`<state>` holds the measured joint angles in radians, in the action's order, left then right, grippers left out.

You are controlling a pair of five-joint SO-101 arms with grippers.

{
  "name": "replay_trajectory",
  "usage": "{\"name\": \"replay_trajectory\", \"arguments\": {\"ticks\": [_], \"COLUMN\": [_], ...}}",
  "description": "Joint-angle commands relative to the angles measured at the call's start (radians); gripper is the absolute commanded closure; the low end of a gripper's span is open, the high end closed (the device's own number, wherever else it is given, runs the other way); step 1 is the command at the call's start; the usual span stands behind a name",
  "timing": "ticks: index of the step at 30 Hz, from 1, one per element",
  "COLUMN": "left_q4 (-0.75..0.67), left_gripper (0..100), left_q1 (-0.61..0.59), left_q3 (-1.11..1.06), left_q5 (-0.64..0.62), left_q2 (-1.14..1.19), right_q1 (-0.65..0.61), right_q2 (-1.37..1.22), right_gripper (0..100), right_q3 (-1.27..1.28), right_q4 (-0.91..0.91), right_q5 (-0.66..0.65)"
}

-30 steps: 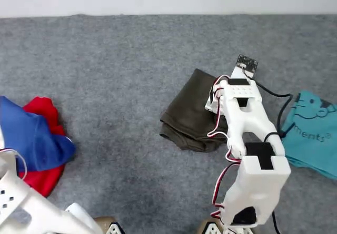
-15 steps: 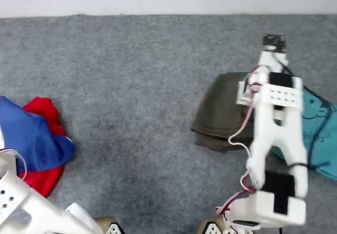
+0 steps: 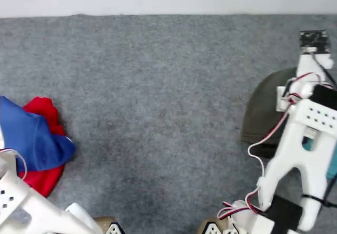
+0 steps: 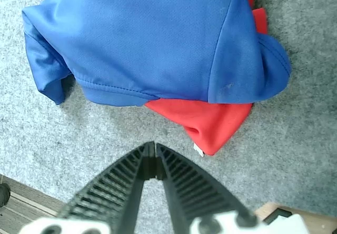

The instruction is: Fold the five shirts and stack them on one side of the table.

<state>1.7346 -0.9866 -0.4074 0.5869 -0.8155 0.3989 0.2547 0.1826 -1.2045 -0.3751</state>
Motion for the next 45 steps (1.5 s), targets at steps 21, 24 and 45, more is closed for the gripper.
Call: {"name": "replay_trajectory", "arguments": {"ticks": [21,24,45], "left_q4": [0.020,0.020,0.020], "left_gripper": [98,98,98], "left_q1": [0.003,0.003,0.003], "left_q3": [0.015,0.015,0.008], "left_q5": [0.008,0.008,0.008], "left_q2": [-0.015,-0.015,-0.014], "right_q1": [0.206,0.255,0.386], "right_q2": [0.050,-0.024,-0.209], "right_gripper": [98.8,98.8,73.0], "right_q3": [-0.028,-0.028,-0.241], "right_q4": [0.036,0.116,0.058], "right_q5": [-0.094,-0.094,-0.249]}}
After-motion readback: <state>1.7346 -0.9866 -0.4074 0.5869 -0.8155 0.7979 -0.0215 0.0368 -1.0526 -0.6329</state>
